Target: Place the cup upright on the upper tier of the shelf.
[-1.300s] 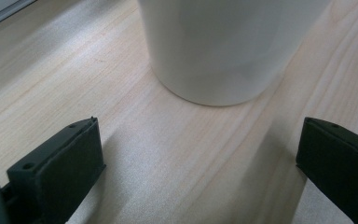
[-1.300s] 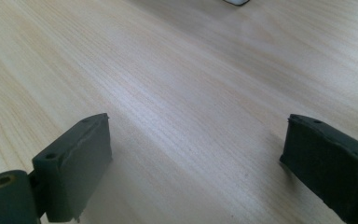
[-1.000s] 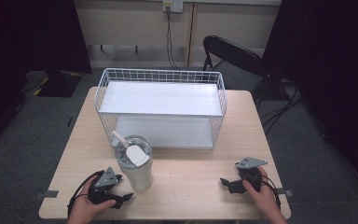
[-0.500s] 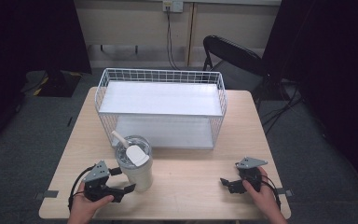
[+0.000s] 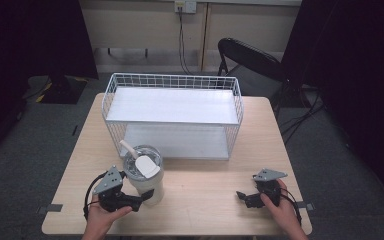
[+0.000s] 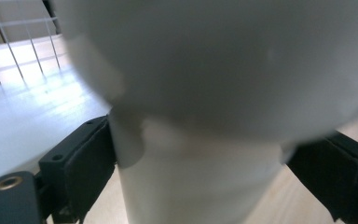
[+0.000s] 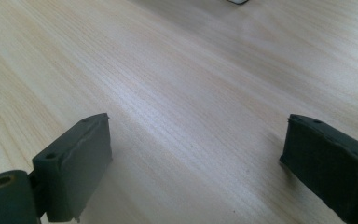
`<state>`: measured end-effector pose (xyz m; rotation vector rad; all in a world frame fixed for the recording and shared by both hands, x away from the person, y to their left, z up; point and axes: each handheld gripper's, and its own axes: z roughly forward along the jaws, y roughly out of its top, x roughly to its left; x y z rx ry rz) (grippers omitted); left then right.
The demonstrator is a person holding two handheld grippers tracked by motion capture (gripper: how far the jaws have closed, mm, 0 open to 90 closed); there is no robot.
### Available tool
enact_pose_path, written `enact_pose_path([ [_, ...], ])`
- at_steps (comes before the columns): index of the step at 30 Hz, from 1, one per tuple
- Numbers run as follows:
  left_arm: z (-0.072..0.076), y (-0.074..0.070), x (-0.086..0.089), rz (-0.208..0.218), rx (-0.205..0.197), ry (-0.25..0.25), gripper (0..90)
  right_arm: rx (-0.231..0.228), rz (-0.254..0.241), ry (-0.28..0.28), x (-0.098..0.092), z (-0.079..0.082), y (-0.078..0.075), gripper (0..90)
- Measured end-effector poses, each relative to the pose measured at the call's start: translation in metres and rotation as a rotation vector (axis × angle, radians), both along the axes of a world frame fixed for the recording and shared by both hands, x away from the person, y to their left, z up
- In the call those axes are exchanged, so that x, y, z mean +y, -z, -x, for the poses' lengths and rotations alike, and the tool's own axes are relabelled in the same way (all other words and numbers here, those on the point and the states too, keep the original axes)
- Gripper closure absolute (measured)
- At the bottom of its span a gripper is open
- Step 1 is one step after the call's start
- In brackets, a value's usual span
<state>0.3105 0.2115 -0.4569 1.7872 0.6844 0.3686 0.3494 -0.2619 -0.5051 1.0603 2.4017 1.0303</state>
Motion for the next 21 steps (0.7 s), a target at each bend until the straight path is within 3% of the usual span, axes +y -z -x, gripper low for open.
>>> enact_pose_path([
  [4,-0.003,0.001,-0.007,0.014,-0.018,-0.016,7.2,-0.001,0.0,-0.002,0.0,0.001,0.0,7.5],
  [5,-0.004,0.001,-0.007,0.001,-0.03,-0.014,6.9,0.0,0.0,-0.002,0.0,0.001,0.0,7.6],
  [9,-0.005,0.004,-0.015,0.035,-0.077,-0.033,8.2,0.0,0.0,0.0,0.0,0.001,0.0,7.5],
  [11,-0.005,0.004,-0.015,0.024,-0.094,-0.032,8.5,-0.001,-0.001,0.0,0.0,0.002,0.0,7.5],
  [21,-0.005,0.004,-0.02,0.048,-0.1,-0.068,9.7,0.001,0.0,0.001,0.0,0.002,0.0,7.5],
])
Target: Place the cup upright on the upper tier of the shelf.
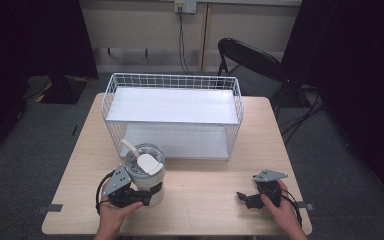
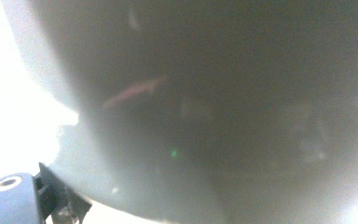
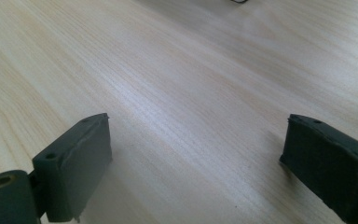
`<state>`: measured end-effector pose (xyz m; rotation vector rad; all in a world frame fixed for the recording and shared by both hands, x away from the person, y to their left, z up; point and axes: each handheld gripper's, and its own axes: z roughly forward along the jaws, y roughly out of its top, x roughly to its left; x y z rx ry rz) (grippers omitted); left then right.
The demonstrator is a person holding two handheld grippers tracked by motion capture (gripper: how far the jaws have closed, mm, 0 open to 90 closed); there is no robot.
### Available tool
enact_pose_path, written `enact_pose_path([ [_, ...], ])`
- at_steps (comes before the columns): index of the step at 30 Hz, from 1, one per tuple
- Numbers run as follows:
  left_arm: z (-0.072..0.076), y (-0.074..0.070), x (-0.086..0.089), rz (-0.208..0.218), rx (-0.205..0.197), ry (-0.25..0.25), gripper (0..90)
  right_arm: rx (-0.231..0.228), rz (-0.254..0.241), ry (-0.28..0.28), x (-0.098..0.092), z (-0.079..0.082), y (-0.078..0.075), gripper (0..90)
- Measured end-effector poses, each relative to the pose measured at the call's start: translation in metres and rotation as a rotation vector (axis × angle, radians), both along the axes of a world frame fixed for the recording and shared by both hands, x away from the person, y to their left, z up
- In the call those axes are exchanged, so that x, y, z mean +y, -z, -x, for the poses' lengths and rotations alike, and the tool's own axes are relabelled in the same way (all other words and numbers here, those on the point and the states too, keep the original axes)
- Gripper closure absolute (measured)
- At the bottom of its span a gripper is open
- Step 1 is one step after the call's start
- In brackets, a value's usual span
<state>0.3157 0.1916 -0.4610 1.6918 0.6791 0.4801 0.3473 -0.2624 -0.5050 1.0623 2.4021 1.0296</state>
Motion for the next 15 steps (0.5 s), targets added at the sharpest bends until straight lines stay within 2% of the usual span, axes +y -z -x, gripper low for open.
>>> enact_pose_path([
  [2,0.0,0.0,0.001,0.007,0.01,-0.003,9.7,-0.001,0.0,0.0,0.0,0.0,0.0,7.5],
  [4,0.0,-0.001,0.002,0.037,0.025,-0.001,9.8,-0.001,0.0,0.0,0.0,0.0,0.0,7.5],
  [6,0.0,-0.004,0.002,0.033,0.019,-0.007,9.8,-0.001,0.0,0.0,0.0,0.0,0.0,7.5],
  [11,0.002,-0.025,0.006,0.062,0.001,-0.023,9.8,-0.001,0.001,-0.001,0.0,0.0,0.0,7.5],
  [15,0.002,-0.041,0.01,0.057,-0.011,-0.038,9.7,-0.001,0.001,-0.001,0.0,0.0,0.0,7.5],
])
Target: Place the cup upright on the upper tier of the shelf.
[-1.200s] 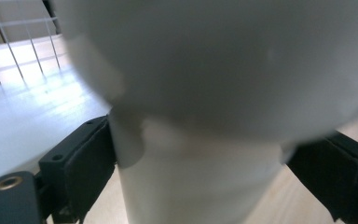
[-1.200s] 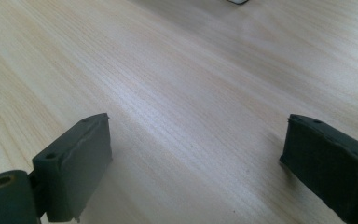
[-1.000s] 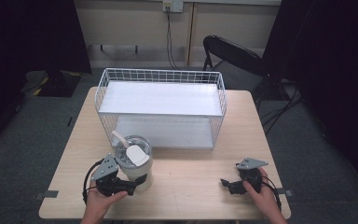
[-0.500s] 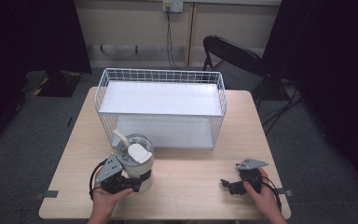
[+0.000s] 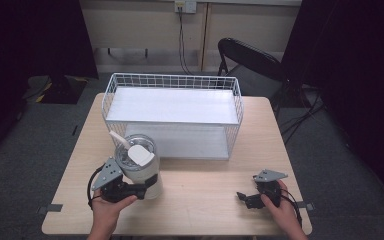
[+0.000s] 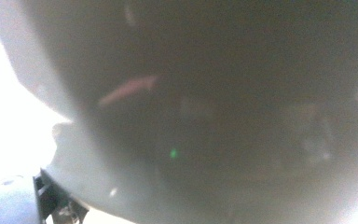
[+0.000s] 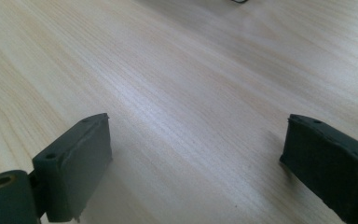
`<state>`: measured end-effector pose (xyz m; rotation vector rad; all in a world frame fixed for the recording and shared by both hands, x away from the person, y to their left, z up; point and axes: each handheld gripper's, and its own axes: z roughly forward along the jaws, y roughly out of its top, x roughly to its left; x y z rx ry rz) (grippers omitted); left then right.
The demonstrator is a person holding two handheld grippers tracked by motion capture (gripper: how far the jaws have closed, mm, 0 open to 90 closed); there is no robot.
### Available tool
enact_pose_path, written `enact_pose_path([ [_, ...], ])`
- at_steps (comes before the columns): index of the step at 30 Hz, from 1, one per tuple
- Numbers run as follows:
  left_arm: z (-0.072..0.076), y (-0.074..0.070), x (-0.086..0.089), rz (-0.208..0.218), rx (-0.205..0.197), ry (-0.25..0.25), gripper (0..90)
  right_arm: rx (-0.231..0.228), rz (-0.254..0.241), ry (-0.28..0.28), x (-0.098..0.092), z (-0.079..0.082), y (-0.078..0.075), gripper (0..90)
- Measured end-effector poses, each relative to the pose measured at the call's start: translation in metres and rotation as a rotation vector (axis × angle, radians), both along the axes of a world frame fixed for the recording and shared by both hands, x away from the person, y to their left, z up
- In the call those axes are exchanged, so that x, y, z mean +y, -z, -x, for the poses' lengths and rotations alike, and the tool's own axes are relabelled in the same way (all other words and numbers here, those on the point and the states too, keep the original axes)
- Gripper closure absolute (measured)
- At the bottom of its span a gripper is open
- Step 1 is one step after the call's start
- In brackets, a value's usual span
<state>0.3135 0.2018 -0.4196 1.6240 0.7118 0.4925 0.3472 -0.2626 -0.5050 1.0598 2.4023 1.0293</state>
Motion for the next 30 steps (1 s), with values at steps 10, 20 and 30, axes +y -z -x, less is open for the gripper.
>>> enact_pose_path([
  [10,-0.006,-0.027,0.002,0.012,0.011,-0.006,9.8,0.0,0.0,0.0,0.0,0.0,0.0,7.5],
  [20,-0.015,-0.049,0.003,0.023,0.017,-0.013,9.8,0.0,0.0,0.0,0.0,0.0,0.0,7.5],
  [30,-0.024,-0.076,0.003,0.022,0.027,-0.023,9.8,0.0,0.0,0.0,0.0,0.0,0.0,7.5],
])
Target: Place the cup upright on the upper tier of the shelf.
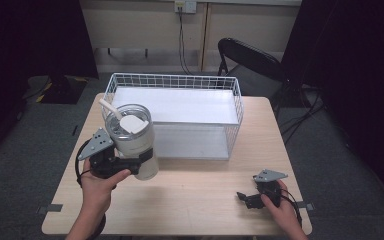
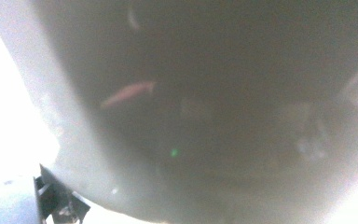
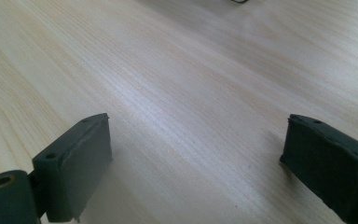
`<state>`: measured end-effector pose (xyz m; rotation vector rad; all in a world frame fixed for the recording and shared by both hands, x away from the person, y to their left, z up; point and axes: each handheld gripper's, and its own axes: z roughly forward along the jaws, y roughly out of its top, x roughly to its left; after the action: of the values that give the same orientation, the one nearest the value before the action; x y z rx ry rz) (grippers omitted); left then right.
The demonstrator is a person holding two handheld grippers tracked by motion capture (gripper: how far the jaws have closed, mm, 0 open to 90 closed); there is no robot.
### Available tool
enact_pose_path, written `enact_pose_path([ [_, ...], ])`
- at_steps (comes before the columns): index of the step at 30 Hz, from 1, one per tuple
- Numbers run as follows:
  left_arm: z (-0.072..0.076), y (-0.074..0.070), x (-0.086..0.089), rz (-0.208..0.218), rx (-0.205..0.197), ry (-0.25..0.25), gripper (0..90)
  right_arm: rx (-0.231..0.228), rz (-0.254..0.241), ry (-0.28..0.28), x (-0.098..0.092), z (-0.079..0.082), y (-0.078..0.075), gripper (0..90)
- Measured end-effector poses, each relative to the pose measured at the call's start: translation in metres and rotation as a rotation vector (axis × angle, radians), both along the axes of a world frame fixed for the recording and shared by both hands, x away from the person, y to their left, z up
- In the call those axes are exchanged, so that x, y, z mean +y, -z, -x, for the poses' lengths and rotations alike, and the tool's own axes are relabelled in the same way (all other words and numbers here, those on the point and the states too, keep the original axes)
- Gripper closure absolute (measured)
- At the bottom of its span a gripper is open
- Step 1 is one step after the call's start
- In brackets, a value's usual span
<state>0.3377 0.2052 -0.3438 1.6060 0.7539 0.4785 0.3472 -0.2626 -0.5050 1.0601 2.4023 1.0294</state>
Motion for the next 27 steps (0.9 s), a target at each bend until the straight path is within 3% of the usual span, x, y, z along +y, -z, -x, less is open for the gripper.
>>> enact_pose_path([
  [3,-0.003,-0.007,0.0,-0.009,0.003,0.012,9.8,0.0,0.0,0.0,0.0,0.0,0.0,7.5],
  [7,-0.007,-0.014,-0.003,0.009,0.015,0.02,9.8,0.0,0.0,0.0,0.0,0.0,0.0,7.5],
  [14,-0.013,-0.028,-0.008,-0.025,0.012,0.028,9.9,0.0,0.0,0.0,0.0,0.0,0.0,7.5],
  [19,-0.017,-0.039,-0.012,-0.006,0.029,0.056,9.9,0.0,0.0,0.0,0.0,0.0,0.0,7.5],
  [22,-0.019,-0.044,-0.014,-0.025,0.021,0.06,9.9,0.0,0.0,0.0,0.0,0.0,0.0,7.5],
  [27,-0.023,-0.053,-0.018,-0.016,0.026,0.066,9.9,0.0,0.0,0.0,0.0,0.0,0.0,7.5],
])
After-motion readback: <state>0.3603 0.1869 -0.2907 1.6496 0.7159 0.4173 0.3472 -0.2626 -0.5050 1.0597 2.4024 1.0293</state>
